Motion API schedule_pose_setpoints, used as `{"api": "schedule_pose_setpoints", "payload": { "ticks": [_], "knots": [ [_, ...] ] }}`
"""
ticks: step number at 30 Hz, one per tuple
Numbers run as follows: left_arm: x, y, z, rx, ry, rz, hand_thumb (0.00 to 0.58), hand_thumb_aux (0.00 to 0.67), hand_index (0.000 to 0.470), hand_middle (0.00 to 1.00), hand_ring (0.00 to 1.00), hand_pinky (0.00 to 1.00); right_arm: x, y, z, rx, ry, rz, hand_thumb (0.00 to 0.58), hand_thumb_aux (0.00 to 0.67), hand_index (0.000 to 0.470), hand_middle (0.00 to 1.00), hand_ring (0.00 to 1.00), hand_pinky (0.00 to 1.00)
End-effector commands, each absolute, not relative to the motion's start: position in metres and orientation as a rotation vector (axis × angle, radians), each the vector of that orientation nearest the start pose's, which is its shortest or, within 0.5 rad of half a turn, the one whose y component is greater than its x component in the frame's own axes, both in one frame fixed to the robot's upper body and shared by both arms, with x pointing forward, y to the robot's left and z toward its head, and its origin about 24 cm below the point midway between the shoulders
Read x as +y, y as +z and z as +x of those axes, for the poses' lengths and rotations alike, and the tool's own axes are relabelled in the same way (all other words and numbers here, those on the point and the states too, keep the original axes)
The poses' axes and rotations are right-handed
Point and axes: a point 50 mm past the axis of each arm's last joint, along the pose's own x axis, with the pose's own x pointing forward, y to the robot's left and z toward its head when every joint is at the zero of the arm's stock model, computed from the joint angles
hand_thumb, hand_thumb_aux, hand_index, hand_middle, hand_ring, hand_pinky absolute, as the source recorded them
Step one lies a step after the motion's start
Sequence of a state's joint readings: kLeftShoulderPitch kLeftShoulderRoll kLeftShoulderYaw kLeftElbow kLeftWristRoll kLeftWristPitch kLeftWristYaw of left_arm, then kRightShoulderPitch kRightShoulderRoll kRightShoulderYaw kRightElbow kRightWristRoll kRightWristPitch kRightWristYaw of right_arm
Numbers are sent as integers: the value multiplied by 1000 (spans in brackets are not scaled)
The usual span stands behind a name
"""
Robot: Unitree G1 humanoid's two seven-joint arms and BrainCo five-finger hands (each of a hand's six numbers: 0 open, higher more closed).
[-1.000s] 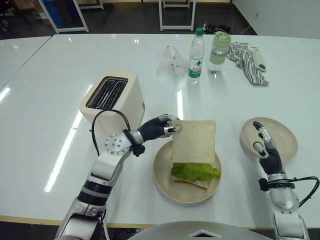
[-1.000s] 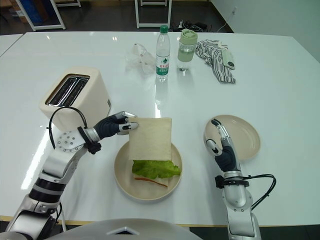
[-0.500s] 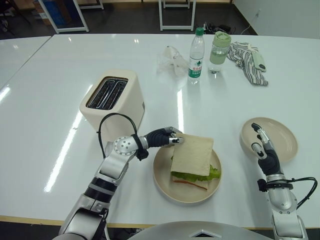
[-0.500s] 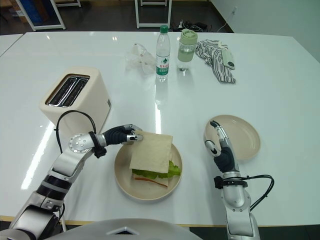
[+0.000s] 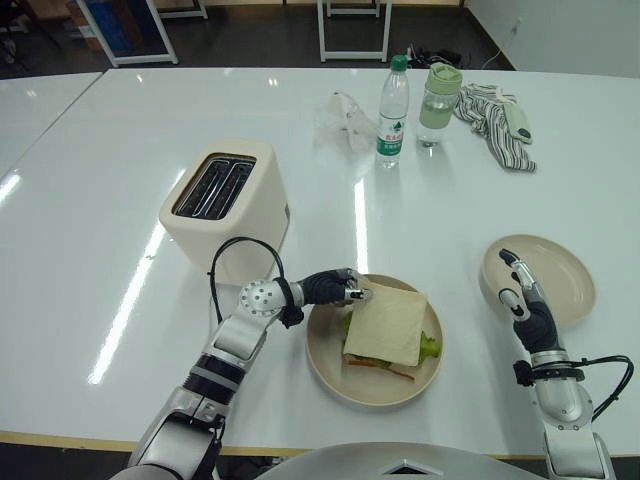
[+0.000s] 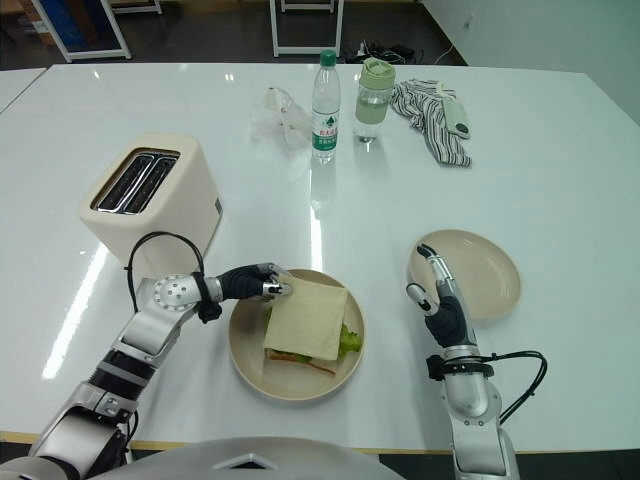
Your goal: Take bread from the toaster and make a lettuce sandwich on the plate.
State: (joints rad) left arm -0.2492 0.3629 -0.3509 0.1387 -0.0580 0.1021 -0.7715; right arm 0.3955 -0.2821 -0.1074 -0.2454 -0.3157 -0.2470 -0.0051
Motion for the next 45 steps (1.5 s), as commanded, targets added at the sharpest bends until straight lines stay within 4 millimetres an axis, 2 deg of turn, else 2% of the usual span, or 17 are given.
{"api": "schedule_pose_setpoints", "payload": {
  "ticks": [1, 6, 11, 14, 22, 29, 33, 37, 38, 39, 40, 42, 45],
  "knots": [
    [108, 31, 262, 246, -1098, 360, 580, 670, 470, 1000, 1000, 1000, -218, 54, 171, -87, -6, -650, 0, 0, 0, 0, 0, 0],
    [112, 29, 265, 257, -1076, 376, 580, 670, 470, 1000, 1000, 1000, -209, 60, 167, -141, 49, -733, 0, 0, 0, 0, 0, 0],
    [119, 27, 270, 267, -1045, 400, 580, 670, 470, 1000, 1000, 1000, -161, 69, 148, -353, 350, -939, 0, 0, 0, 0, 0, 0],
    [120, 25, 271, 274, -1040, 410, 580, 670, 470, 1000, 1000, 1000, -139, 61, 138, -435, 488, -1060, 0, 0, 0, 0, 0, 0],
    [119, 21, 271, 285, -1040, 418, 580, 670, 470, 1000, 1000, 1000, -117, 38, 133, -504, 657, -1265, 0, 0, 0, 0, 0, 0],
    [119, 22, 272, 276, -1038, 424, 580, 670, 470, 1000, 1000, 1000, -118, 4, 139, -348, 792, -1474, 0, 0, 0, 0, 0, 0],
    [118, 26, 271, 253, -1025, 434, 580, 670, 470, 1000, 1000, 1000, -114, -9, 136, -244, 883, -1495, 0, 0, 0, 0, 0, 0],
    [114, 39, 268, 177, -992, 489, 580, 670, 470, 1000, 1000, 1000, -108, -19, 135, -167, 945, -1497, 0, 0, 0, 0, 0, 0],
    [114, 43, 268, 149, -971, 511, 565, 562, 394, 827, 827, 827, -106, -21, 134, -150, 957, -1493, 0, 0, 0, 0, 0, 0],
    [113, 48, 268, 115, -928, 549, 198, 126, 88, 0, 0, 0, -106, -23, 133, -134, 972, -1493, 0, 0, 0, 0, 0, 0],
    [113, 53, 270, 74, -860, 617, 0, 0, 0, 0, 0, 0, -105, -25, 132, -119, 985, -1491, 0, 0, 0, 0, 0, 0],
    [113, 72, 274, -67, -669, 738, 0, 0, 0, 0, 0, 0, -104, -30, 131, -86, 1008, -1492, 0, 0, 0, 0, 0, 0],
    [113, 109, 268, -322, -472, 826, 0, 0, 0, 0, 0, 0, -105, -34, 129, -45, 1021, -1498, 0, 0, 0, 0, 0, 0]
  ]
}}
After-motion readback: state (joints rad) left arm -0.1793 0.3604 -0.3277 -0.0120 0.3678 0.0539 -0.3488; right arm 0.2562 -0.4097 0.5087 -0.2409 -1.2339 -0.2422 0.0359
